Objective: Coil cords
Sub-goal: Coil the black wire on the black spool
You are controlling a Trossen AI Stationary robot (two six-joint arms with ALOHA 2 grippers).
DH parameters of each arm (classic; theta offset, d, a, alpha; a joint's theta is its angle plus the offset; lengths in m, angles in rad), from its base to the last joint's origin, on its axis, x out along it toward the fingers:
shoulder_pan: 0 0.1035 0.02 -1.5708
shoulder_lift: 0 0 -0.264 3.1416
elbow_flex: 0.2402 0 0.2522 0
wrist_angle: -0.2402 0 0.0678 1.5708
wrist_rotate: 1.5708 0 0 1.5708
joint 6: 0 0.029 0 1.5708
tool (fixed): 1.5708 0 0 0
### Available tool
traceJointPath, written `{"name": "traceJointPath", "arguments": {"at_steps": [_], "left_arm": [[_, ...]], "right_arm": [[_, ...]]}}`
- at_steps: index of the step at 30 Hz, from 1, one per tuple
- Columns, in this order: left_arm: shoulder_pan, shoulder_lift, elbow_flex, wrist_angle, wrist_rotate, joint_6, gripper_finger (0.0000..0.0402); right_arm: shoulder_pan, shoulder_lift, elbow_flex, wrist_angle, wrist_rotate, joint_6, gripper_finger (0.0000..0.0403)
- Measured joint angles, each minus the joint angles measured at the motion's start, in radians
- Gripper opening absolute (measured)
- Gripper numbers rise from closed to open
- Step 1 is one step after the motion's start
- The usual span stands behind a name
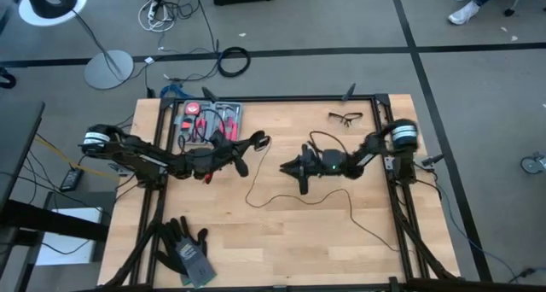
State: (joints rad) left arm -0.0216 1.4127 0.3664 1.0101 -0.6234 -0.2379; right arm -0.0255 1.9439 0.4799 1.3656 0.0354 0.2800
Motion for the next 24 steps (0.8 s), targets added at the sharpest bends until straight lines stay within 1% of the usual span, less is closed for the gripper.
{"name": "traceJointPath", "arguments": {"at_steps": [3, 7, 11, 16, 18, 22, 24], "left_arm": [[0.000, 0.000, -0.021, 0.077, -0.041, 0.038, 0.0000], [0.001, 0.001, -0.030, 0.108, -0.079, 0.057, 0.0000], [0.001, 0.001, -0.031, 0.123, -0.118, 0.091, 0.0000], [0.003, 0.001, -0.031, 0.128, -0.163, 0.103, 0.0000], [0.003, 0.001, -0.031, 0.128, -0.169, 0.103, 0.0000], [0.003, 0.001, -0.031, 0.131, -0.170, 0.103, 0.0000], [0.003, 0.001, -0.031, 0.136, -0.171, 0.110, 0.0000]], "right_arm": [[0.021, 0.130, 0.106, 0.072, 0.005, 0.001, 0.0075], [0.008, 0.234, 0.225, 0.080, 0.005, 0.016, 0.0092], [-0.022, 0.251, 0.265, 0.106, 0.000, -0.019, 0.0118], [-0.063, 0.242, 0.291, 0.086, -0.004, -0.087, 0.0153], [-0.069, 0.245, 0.319, 0.042, -0.001, -0.098, 0.0166], [-0.075, 0.246, 0.416, -0.158, -0.003, -0.107, 0.0184], [-0.075, 0.246, 0.450, -0.223, -0.003, -0.124, 0.0187]]}}
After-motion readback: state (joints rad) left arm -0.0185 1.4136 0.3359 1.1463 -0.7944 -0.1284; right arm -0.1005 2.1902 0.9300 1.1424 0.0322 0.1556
